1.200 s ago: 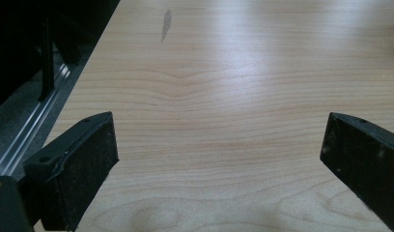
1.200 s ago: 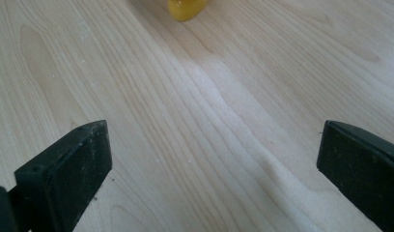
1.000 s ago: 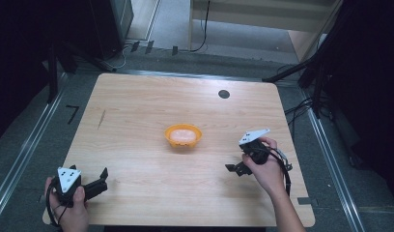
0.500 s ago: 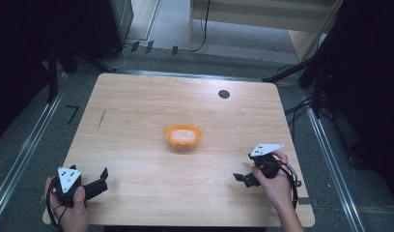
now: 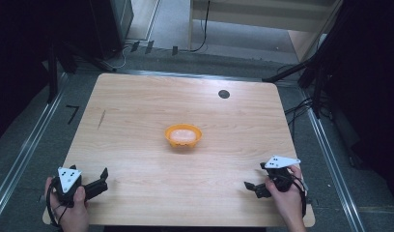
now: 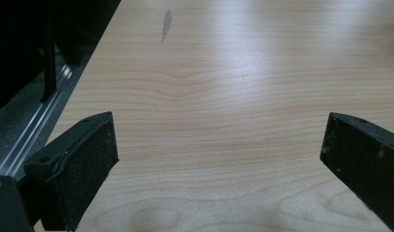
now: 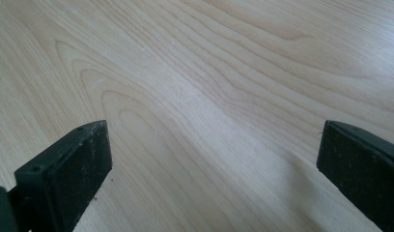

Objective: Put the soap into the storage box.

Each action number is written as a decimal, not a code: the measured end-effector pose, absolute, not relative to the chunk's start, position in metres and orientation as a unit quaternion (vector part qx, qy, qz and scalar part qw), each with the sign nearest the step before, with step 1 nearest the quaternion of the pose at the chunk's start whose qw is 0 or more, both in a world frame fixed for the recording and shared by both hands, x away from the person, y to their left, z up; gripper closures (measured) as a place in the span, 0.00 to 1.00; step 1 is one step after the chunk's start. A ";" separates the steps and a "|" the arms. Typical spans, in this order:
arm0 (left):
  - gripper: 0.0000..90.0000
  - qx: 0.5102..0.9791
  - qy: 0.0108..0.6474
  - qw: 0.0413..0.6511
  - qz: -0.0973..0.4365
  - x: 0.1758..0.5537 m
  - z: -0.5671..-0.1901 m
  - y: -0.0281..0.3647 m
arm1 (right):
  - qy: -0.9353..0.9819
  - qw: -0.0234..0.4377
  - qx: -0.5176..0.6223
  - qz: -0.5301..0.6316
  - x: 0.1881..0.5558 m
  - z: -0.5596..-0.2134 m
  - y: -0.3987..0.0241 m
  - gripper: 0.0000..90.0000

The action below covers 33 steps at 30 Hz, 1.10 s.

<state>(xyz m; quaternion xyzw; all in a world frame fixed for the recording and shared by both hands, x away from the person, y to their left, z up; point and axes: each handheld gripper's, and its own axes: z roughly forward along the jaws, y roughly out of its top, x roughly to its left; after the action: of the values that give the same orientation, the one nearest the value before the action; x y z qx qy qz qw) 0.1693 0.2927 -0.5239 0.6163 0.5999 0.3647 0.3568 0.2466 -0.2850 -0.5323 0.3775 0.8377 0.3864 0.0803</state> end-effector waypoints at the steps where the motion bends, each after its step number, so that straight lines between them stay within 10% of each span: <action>1: 0.00 0.616 0.600 0.357 0.365 0.169 -0.524 0.293 | 0.837 0.083 0.376 0.389 0.246 -0.533 -0.287 0.00; 33: 0.00 0.621 0.596 0.353 0.368 0.169 -0.524 0.291 | 0.776 0.141 0.439 0.430 0.203 -0.547 -0.363 0.00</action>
<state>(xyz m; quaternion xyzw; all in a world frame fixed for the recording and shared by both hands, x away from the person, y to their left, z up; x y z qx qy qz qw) 0.1693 0.2912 -0.5240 0.6205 0.5956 0.3685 0.3528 0.2031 -0.3634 -0.5475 0.4391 0.7762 0.4300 0.1406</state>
